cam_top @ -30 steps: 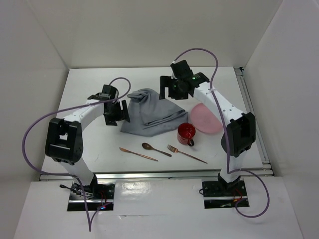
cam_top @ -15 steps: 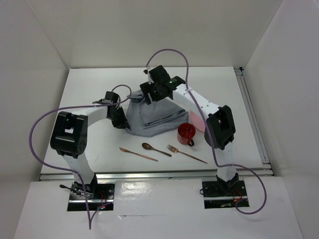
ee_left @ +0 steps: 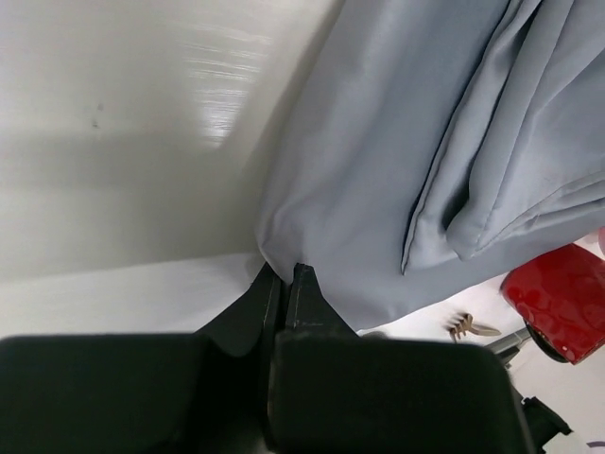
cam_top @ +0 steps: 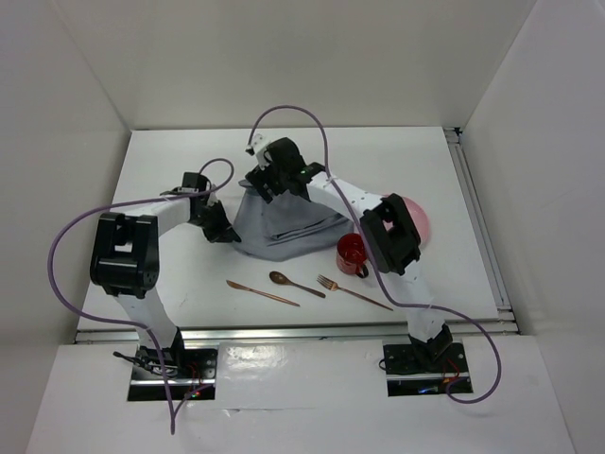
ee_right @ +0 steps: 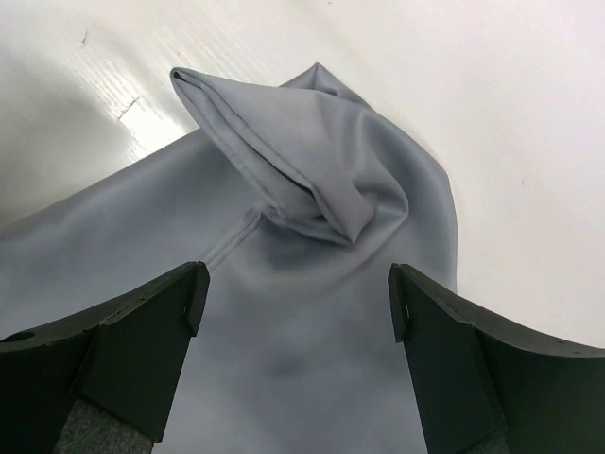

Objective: Set the dinner table for one person

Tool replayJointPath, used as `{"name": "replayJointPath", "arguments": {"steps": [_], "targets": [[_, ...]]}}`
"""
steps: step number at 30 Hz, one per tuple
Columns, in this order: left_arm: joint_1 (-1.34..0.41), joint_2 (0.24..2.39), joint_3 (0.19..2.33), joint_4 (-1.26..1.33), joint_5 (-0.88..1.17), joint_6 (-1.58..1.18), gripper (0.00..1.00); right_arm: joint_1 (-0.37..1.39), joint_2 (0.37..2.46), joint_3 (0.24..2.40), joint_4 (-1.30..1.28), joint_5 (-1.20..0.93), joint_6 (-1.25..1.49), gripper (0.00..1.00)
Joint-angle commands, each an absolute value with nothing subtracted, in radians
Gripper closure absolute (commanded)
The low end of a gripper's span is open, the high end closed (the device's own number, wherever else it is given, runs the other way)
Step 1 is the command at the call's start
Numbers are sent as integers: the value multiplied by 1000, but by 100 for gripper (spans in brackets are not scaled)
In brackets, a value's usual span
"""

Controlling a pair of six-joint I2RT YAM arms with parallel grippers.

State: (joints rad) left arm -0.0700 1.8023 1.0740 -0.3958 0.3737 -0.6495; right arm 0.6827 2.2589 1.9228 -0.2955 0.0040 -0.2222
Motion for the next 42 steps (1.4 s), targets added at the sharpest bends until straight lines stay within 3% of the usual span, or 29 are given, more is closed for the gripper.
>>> {"name": "replayJointPath", "arguments": {"steps": [1,12,28,31,38,42], "targets": [[-60,1810,1141,-430,422,-592,100,696,2287,1971,-160,-40,-316,11],[-51,1841,1207,-466,486,-581,100,696,2422,2120,-107,-52,-285,15],[3,1832,1266,-495,537,-572,100,686,2549,2256,-97,-98,-222,32],[14,1822,1275,-495,537,-563,100,686,2549,2256,-87,-86,-222,46],[32,1792,1296,-518,555,-554,100,676,2568,2322,-78,-41,-203,96],[41,1781,1316,-537,565,-554,100,667,2557,2322,-87,-41,-181,100]]}}
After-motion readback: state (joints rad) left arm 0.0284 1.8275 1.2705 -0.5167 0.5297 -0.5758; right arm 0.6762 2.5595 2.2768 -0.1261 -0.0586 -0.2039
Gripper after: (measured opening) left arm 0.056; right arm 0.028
